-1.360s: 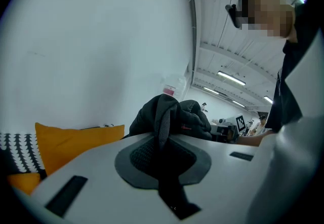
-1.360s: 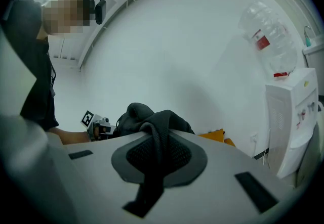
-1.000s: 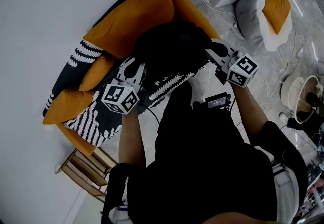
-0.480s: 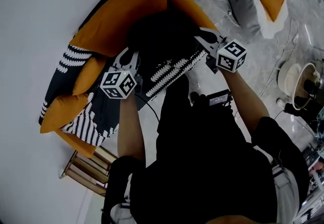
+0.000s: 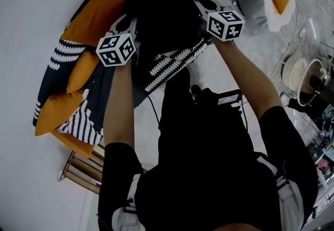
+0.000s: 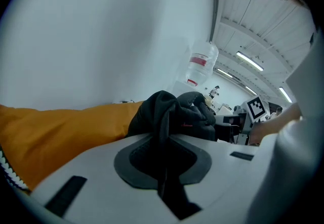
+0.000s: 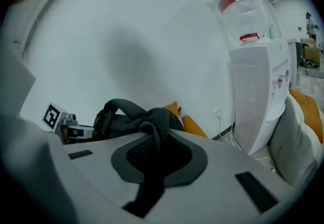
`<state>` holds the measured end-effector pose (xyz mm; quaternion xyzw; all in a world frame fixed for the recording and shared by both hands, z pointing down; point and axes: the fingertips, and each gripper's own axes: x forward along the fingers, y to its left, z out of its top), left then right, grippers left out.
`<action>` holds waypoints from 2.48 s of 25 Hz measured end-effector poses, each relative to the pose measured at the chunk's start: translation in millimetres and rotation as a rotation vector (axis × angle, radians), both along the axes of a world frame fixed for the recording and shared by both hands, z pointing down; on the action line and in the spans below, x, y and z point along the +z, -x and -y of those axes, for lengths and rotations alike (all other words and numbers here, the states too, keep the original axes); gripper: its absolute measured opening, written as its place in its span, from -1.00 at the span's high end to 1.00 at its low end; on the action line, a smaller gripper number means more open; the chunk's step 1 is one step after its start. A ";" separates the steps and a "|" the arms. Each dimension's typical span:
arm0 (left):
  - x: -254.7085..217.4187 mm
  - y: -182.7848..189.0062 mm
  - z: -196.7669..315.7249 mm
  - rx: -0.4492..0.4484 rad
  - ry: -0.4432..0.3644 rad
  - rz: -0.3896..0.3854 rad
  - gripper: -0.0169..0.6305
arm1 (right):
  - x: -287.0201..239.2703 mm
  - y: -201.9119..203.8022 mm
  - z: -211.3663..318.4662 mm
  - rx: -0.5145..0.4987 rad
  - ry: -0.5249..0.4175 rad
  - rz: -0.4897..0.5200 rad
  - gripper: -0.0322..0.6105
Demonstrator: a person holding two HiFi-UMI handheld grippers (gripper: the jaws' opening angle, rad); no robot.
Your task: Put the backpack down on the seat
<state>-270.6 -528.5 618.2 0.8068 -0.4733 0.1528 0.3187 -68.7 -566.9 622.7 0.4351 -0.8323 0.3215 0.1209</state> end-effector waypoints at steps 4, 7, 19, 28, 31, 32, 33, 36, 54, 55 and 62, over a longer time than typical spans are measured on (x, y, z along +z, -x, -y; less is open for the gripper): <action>12.1 -5.4 20.5 0.003 0.062 0.020 0.82 | 22.5 -3.0 27.7 0.025 0.042 -0.043 0.75; 18.6 -8.3 38.9 -0.018 0.099 0.025 0.82 | 32.8 -5.5 46.3 0.010 0.062 -0.090 0.75; 66.9 -7.0 45.0 -0.019 0.187 0.145 0.78 | 75.5 -5.4 45.9 -0.070 0.155 -0.145 0.71; 62.7 1.8 15.6 -0.018 0.179 0.222 0.41 | 73.3 -29.8 10.8 -0.124 0.181 -0.095 0.41; 56.6 2.5 -13.0 -0.028 0.198 0.216 0.41 | 63.7 -51.3 -15.8 -0.115 0.170 -0.103 0.42; 54.2 4.0 -22.5 -0.039 0.199 0.210 0.41 | 59.7 -55.8 -24.0 -0.111 0.164 -0.092 0.43; 50.9 5.4 -31.8 -0.053 0.194 0.199 0.42 | 54.4 -58.5 -31.9 -0.109 0.153 -0.079 0.46; 30.4 3.4 -60.2 -0.102 0.151 0.141 0.50 | 32.4 -63.4 -57.0 -0.112 0.083 -0.053 0.62; -188.7 -104.7 -275.4 -0.093 -0.365 -0.126 0.85 | -196.6 -123.5 -247.3 -0.077 -0.413 0.076 0.79; -198.0 -107.7 -288.1 -0.098 -0.390 -0.126 0.85 | -205.2 -129.5 -259.9 -0.074 -0.426 0.093 0.79; -241.6 -127.1 -366.4 -0.124 -0.508 -0.058 0.87 | -231.4 -146.9 -335.6 -0.108 -0.500 0.112 0.79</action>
